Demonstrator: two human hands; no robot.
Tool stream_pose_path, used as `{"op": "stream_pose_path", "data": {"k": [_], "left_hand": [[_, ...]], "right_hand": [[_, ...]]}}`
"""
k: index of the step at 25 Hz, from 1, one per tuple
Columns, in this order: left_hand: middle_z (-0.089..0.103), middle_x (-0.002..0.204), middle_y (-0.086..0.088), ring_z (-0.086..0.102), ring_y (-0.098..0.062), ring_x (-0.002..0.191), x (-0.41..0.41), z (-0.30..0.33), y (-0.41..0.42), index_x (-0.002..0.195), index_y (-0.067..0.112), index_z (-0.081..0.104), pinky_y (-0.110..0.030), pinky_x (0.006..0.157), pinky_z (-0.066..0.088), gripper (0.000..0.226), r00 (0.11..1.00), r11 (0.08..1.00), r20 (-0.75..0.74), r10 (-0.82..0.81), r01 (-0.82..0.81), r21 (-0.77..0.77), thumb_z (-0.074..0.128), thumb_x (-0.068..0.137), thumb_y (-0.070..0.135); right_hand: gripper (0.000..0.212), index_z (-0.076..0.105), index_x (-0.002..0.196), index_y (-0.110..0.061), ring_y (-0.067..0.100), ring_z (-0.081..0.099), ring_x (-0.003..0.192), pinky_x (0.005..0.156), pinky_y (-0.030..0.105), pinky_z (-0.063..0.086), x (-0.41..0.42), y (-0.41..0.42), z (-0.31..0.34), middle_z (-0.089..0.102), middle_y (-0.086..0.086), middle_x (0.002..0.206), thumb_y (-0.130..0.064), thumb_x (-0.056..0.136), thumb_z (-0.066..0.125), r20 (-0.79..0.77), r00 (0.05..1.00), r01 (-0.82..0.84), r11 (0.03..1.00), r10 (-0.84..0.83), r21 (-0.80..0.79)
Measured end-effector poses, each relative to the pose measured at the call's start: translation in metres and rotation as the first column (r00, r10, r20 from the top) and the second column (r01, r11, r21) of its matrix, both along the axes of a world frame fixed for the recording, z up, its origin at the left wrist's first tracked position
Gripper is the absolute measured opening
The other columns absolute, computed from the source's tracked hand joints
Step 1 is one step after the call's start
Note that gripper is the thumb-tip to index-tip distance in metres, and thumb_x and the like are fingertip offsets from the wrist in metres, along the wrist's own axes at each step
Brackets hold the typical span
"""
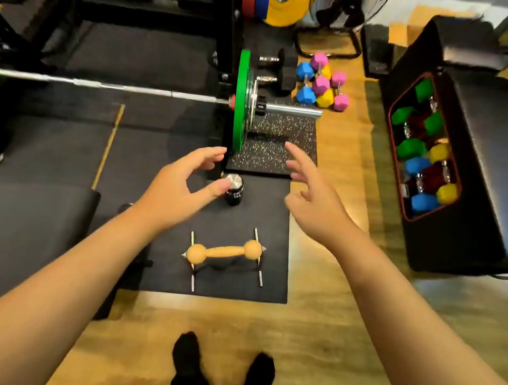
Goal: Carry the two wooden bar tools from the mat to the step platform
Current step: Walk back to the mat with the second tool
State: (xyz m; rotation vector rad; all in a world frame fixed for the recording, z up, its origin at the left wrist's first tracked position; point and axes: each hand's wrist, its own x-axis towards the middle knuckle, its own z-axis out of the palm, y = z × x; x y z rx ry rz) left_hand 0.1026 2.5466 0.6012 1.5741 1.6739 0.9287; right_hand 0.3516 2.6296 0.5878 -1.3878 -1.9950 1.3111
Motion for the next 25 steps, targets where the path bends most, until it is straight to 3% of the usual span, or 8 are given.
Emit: {"op": "stream_pose_path", "data": {"k": [3, 8, 10, 12, 15, 17, 22, 25], "left_hand": [[0.063, 0.138, 0.005, 0.059, -0.009, 0.127, -0.014, -0.089, -0.004, 0.146, 0.024, 0.053, -0.034, 0.112, 0.043, 0.063, 0.998, 0.997, 0.042, 0.045, -0.043, -0.058, 0.057, 0.091, 0.054], [0.054, 0.147, 0.004, 0.048, -0.005, 0.138, -0.024, -0.222, -0.033, 0.156, 0.028, 0.035, -0.023, 0.114, 0.036, 0.057, 0.978, 0.974, 0.126, 0.166, -0.143, -0.174, 0.038, 0.103, 0.047], [0.049, 0.151, 0.005, 0.048, -0.004, 0.138, -0.026, -0.269, -0.047, 0.157, 0.032, 0.031, -0.020, 0.112, 0.036, 0.062, 0.967, 0.961, 0.133, 0.218, -0.189, -0.202, 0.038, 0.100, 0.053], [0.049, 0.153, 0.005, 0.049, -0.007, 0.138, -0.026, -0.308, -0.057, 0.158, 0.031, 0.031, -0.028, 0.113, 0.038, 0.064, 0.961, 0.956, 0.125, 0.245, -0.217, -0.199, 0.042, 0.098, 0.053], [0.049, 0.153, 0.005, 0.048, -0.007, 0.139, -0.022, -0.358, -0.073, 0.158, 0.027, 0.035, -0.039, 0.115, 0.040, 0.065, 0.965, 0.954, 0.096, 0.244, -0.221, -0.204, 0.049, 0.098, 0.048], [0.049, 0.154, 0.005, 0.047, -0.008, 0.140, -0.021, -0.389, -0.082, 0.158, 0.027, 0.036, -0.041, 0.116, 0.039, 0.065, 0.959, 0.945, 0.085, 0.271, -0.248, -0.211, 0.051, 0.097, 0.045], [0.049, 0.152, -0.002, 0.049, -0.012, 0.138, -0.037, -0.462, -0.104, 0.158, 0.021, 0.034, -0.029, 0.113, 0.039, 0.063, 0.888, 0.883, 0.087, 0.451, -0.430, -0.187, 0.042, 0.099, 0.043], [0.050, 0.150, 0.002, 0.049, -0.011, 0.137, -0.047, -0.511, -0.123, 0.158, 0.027, 0.034, -0.027, 0.114, 0.039, 0.064, 0.821, 0.802, 0.075, 0.566, -0.527, -0.282, 0.034, 0.101, 0.055]], "right_hand": [[0.087, 0.033, 0.156, -0.044, 0.009, 0.050, 0.131, 0.085, 0.019, 0.046, -0.001, 0.006, -0.084, 0.052, -0.002, 0.144, 0.003, 0.084, 0.044, 0.028, 1.000, 0.008, 0.999, -0.007, -0.048], [0.088, 0.034, 0.152, -0.039, 0.014, 0.053, 0.127, 0.082, 0.019, 0.043, 0.005, -0.004, -0.208, 0.053, 0.003, 0.140, 0.021, 0.087, 0.038, 0.079, 0.996, 0.051, 0.988, -0.040, -0.145], [0.089, 0.034, 0.151, -0.041, 0.013, 0.053, 0.128, 0.086, 0.024, 0.044, 0.012, -0.007, -0.253, 0.053, 0.002, 0.139, 0.021, 0.087, 0.040, 0.091, 0.995, 0.055, 0.985, -0.040, -0.164], [0.089, 0.036, 0.152, -0.039, 0.010, 0.054, 0.127, 0.090, 0.028, 0.046, 0.018, -0.007, -0.290, 0.053, 0.001, 0.139, 0.021, 0.087, 0.040, 0.095, 0.993, 0.080, 0.979, -0.062, -0.188], [0.090, 0.037, 0.154, -0.038, -0.001, 0.052, 0.124, 0.089, 0.021, 0.047, 0.020, -0.011, -0.340, 0.052, 0.000, 0.139, 0.020, 0.085, 0.042, 0.102, 0.994, 0.065, 0.979, -0.046, -0.195], [0.090, 0.037, 0.154, -0.037, 0.004, 0.053, 0.124, 0.088, 0.019, 0.046, 0.021, -0.015, -0.374, 0.052, 0.000, 0.139, 0.020, 0.085, 0.045, 0.106, 0.994, 0.061, 0.976, -0.039, -0.207], [0.088, 0.037, 0.156, -0.036, 0.013, 0.053, 0.126, 0.085, 0.015, 0.044, 0.030, -0.017, -0.454, 0.050, 0.002, 0.141, 0.016, 0.087, 0.056, 0.101, 0.994, 0.073, 0.959, -0.047, -0.274], [0.088, 0.034, 0.157, -0.038, 0.014, 0.055, 0.126, 0.084, 0.015, 0.045, 0.038, -0.015, -0.500, 0.050, 0.003, 0.143, 0.010, 0.089, 0.063, 0.107, 0.990, 0.126, 0.941, -0.097, -0.315]]}}
